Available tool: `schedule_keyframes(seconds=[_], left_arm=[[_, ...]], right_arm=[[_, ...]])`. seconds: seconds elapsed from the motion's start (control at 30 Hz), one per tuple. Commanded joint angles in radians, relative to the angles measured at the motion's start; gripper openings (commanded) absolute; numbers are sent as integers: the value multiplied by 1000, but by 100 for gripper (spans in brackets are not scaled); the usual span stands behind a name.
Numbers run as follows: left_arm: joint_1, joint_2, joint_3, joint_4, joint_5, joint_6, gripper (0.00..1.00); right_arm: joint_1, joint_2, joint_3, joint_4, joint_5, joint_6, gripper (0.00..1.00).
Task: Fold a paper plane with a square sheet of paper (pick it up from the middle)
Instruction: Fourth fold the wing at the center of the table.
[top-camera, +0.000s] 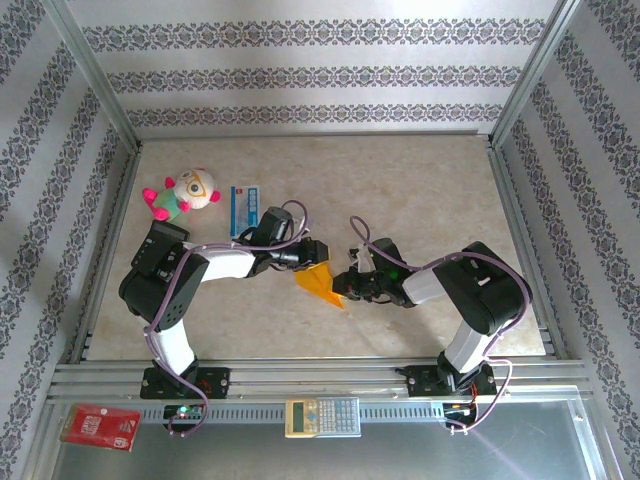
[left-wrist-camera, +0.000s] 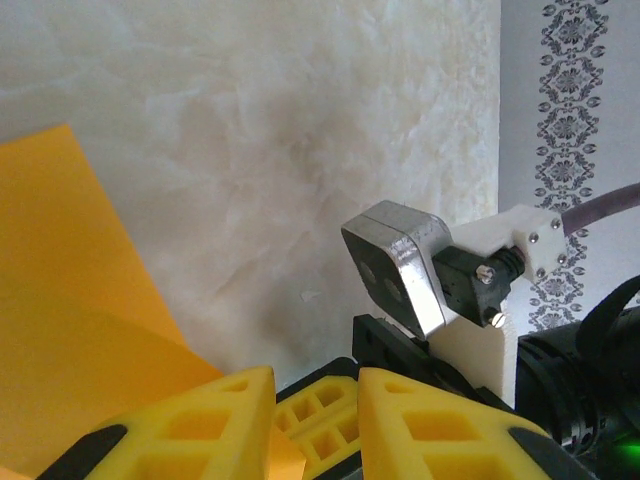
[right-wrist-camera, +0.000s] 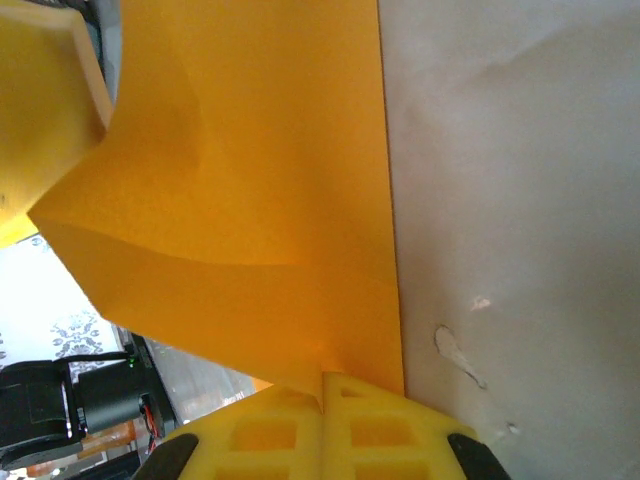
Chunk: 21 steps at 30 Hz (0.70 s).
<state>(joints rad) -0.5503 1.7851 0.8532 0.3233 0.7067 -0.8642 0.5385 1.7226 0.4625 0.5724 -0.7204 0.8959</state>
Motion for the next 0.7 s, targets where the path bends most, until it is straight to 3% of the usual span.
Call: schedule_keyframes(seconds=[0.0,0.17,0.33,0.43,0.67], left_arm=[[-7,23,17,14,-7,9,29],[4,-16,-9,43,-52,-9,29],[54,-80,-38,-119,-197,18,28],[66,-123,-53,-137,-236,41,28],[20,-141,-41,-16,-139,65,30]], right_arm=[[29,83,8,-38,120,-16,5],[29,85,8,-39,118,-17,5],[29,89,10,-38,116,-17,5],[29,92,10,-38,116,-18,5],[28,100,15,-39,115,-18,5]])
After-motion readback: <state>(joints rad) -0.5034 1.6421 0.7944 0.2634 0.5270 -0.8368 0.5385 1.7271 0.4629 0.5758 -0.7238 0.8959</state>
